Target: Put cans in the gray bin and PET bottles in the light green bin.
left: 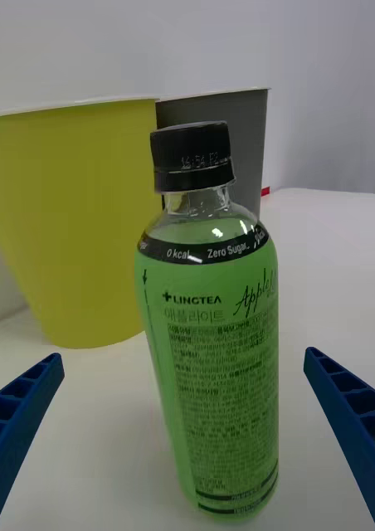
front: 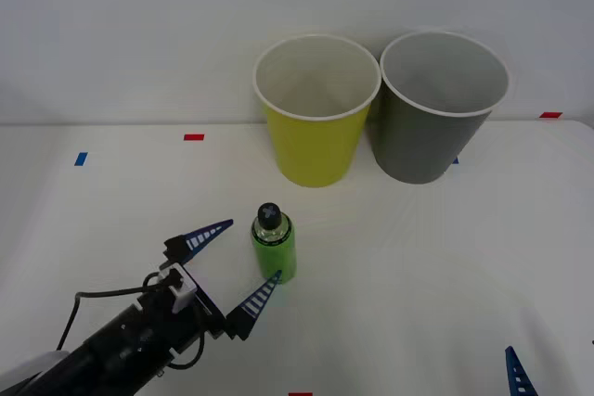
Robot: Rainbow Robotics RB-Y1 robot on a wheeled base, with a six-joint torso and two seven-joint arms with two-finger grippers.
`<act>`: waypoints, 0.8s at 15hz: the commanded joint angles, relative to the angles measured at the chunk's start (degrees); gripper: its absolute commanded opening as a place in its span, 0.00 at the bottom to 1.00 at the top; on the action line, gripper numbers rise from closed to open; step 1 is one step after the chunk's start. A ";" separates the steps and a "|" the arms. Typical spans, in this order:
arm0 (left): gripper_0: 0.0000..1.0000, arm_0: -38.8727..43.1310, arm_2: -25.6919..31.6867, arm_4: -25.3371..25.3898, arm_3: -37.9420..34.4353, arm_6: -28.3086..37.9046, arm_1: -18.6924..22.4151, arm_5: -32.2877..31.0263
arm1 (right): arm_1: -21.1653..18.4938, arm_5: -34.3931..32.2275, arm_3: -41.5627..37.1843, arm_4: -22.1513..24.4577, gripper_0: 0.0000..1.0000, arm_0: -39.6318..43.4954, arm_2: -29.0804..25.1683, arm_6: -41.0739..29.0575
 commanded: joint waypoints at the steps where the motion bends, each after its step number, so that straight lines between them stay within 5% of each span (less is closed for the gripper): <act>1: 1.00 -2.80 -3.57 1.38 0.02 -0.23 -0.96 0.41 | 0.00 0.00 0.00 -0.01 1.00 0.00 0.00 0.00; 12: 1.00 -7.98 -3.75 3.31 0.02 -0.14 -4.65 8.06 | 0.00 0.00 0.00 -0.01 1.00 0.00 0.00 0.00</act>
